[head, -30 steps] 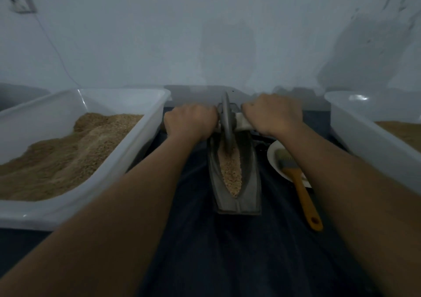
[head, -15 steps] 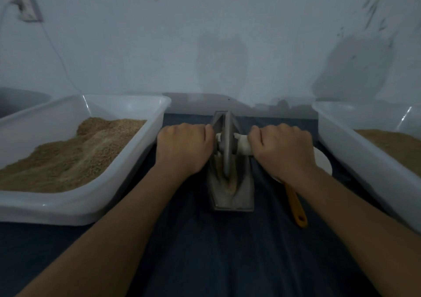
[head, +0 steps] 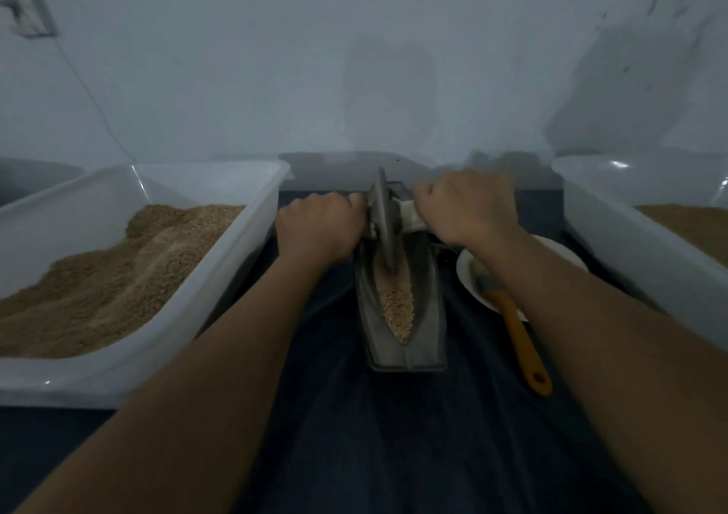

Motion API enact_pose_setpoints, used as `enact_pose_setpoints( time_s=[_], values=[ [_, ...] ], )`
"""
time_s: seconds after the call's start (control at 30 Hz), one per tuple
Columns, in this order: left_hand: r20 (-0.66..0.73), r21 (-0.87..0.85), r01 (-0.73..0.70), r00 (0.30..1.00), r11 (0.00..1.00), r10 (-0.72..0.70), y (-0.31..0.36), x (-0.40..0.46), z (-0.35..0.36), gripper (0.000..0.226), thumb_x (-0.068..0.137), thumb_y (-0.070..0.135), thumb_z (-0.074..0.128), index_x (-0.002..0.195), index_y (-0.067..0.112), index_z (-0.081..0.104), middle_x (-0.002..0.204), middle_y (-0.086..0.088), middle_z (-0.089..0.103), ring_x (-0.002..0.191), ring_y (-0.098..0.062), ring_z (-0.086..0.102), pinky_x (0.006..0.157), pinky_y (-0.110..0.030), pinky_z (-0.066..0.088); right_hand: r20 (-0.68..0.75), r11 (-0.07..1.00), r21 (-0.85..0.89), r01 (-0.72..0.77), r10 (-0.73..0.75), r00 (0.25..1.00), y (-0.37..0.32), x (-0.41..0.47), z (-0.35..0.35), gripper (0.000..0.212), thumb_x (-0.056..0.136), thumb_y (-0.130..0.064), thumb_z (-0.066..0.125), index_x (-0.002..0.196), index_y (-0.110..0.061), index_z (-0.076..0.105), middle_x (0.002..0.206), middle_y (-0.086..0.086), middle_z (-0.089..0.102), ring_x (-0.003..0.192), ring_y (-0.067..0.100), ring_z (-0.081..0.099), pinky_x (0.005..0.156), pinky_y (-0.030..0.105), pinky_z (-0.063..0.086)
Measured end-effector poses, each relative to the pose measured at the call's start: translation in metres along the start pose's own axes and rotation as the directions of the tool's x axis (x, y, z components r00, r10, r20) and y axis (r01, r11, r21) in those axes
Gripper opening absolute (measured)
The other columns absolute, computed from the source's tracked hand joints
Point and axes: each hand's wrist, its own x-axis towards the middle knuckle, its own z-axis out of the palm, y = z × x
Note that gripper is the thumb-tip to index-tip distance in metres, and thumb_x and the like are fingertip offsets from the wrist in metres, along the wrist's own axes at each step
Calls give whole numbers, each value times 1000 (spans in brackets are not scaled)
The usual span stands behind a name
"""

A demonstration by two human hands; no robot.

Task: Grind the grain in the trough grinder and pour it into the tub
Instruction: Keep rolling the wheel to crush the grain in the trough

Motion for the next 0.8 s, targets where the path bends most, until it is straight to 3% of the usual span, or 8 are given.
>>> enact_pose_setpoints(
  time_s=[0.1, 0.2, 0.3, 0.4, 0.5, 0.6, 0.67, 0.8],
  values=[
    [-130, 131, -122, 982, 984, 139, 7, -37, -23, 19, 103, 26, 31, 89, 18, 40, 75, -3, 51, 64, -24, 47, 55, -32, 29, -43, 994, 106, -39, 44, 998, 2, -42, -9, 32, 101, -30, 27, 80, -14, 47, 74, 3, 48, 69, 25, 48, 66, 40, 50],
    [-211, 171, -150, 960, 974, 185, 11, -76, -39, 33, 101, 27, 12, 85, 22, 40, 71, 4, 40, 62, -22, 41, 60, -35, 29, -130, 991, 120, 57, -42, 991, 8, -93, -15, 24, 98, -21, 31, 75, -16, 37, 62, -2, 34, 53, 20, 38, 50, 29, 31],
    [-237, 154, -112, 960, 982, 147, 9, -89, -43, 52, 100, 36, -6, 84, 27, 43, 78, 9, 45, 67, -19, 39, 64, -36, 27, -217, 995, 94, 27, -6, 976, 12, -106, -27, 50, 100, -37, 10, 65, -21, 41, 53, -8, 30, 46, 19, 31, 50, 27, 14],
    [-183, 159, -147, 967, 976, 175, 5, -78, -35, 34, 102, 31, 11, 87, 22, 41, 78, 6, 44, 67, -22, 41, 61, -34, 30, -225, 994, -26, 106, -109, 968, 5, -97, -25, 79, 88, -34, -29, 81, -21, 48, 63, -4, 36, 56, 19, 35, 51, 30, 20],
    [-100, 149, -113, 987, 982, 128, 6, -50, -19, 22, 103, 28, 31, 87, 18, 42, 78, -1, 46, 65, -23, 42, 55, -32, 31, -197, 998, 37, 59, -51, 979, 5, -64, -10, 59, 89, -29, -11, 81, -18, 46, 66, -1, 37, 60, 21, 40, 56, 32, 37],
    [79, -39, 116, 990, 992, -113, 6, 3, -9, 43, 103, 43, 24, 97, 21, 61, 97, -7, 62, 79, -27, 54, 62, -31, 33, -62, 998, 56, -1, 5, 998, 8, -13, 4, 49, 89, -32, 2, 72, -17, 45, 67, 1, 42, 60, 20, 40, 55, 31, 30],
    [175, -51, 150, 975, 987, -139, 5, 31, -1, 49, 99, 46, 24, 110, 24, 66, 118, -8, 65, 101, -31, 61, 76, -39, 40, 49, 995, 95, -32, 27, 998, 13, 16, 13, 50, 94, -34, 10, 72, -15, 51, 72, 2, 50, 61, 19, 43, 54, 30, 23],
    [161, 5, 130, 978, 991, -129, 4, 48, -2, 38, 88, 42, 23, 86, 20, 54, 114, -11, 66, 94, -31, 59, 76, -42, 38, 85, 995, 98, -30, 22, 996, 23, 32, 27, 46, 99, -40, 22, 75, -17, 54, 77, 2, 52, 64, 18, 45, 54, 30, 22]
  ],
)
